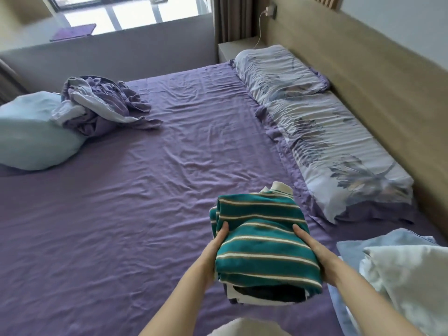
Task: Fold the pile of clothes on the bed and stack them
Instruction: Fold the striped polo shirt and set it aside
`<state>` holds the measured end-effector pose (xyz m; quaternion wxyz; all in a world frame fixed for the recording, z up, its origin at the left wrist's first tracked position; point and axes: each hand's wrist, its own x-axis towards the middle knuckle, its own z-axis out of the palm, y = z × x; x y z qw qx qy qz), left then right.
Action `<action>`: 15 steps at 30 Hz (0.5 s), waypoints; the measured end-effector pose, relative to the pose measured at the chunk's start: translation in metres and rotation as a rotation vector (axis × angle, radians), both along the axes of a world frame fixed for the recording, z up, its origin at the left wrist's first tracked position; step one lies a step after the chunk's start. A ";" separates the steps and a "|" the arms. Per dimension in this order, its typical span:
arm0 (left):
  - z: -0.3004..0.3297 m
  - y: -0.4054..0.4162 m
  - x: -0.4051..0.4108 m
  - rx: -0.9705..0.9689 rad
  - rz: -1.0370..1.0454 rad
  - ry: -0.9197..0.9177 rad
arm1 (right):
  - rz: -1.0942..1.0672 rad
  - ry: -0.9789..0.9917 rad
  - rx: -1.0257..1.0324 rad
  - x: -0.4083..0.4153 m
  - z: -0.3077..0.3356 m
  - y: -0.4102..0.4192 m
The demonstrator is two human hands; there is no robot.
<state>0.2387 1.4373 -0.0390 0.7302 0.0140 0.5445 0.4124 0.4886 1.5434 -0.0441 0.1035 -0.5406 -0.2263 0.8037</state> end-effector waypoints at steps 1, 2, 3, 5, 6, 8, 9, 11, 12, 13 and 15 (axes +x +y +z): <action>0.011 -0.001 0.005 0.027 -0.002 0.017 | -0.017 0.016 0.023 0.005 0.015 -0.005; 0.022 -0.002 0.009 0.053 -0.005 0.021 | -0.035 0.032 0.050 0.010 0.029 -0.009; 0.032 -0.003 0.014 0.081 -0.013 0.016 | -0.048 0.039 0.082 0.016 0.044 -0.015; 0.050 -0.005 0.026 0.154 -0.053 0.006 | -0.063 0.020 0.139 0.031 0.072 -0.024; 0.058 -0.005 0.031 0.198 -0.079 0.014 | -0.071 0.005 0.160 0.039 0.085 -0.029; 0.075 -0.001 0.045 0.272 -0.126 0.031 | -0.086 -0.022 0.205 0.059 0.109 -0.036; 0.084 0.001 0.054 0.295 -0.142 0.030 | -0.085 -0.033 0.225 0.071 0.120 -0.038; 0.103 0.005 0.077 0.338 -0.172 0.033 | -0.088 -0.056 0.259 0.096 0.140 -0.040; 0.112 0.006 0.090 0.355 -0.186 0.032 | -0.095 -0.075 0.281 0.110 0.149 -0.041; 0.120 0.008 0.104 0.366 -0.200 0.031 | -0.103 -0.100 0.305 0.124 0.156 -0.042; 0.130 0.012 0.132 0.368 -0.227 0.037 | -0.120 -0.152 0.334 0.155 0.168 -0.041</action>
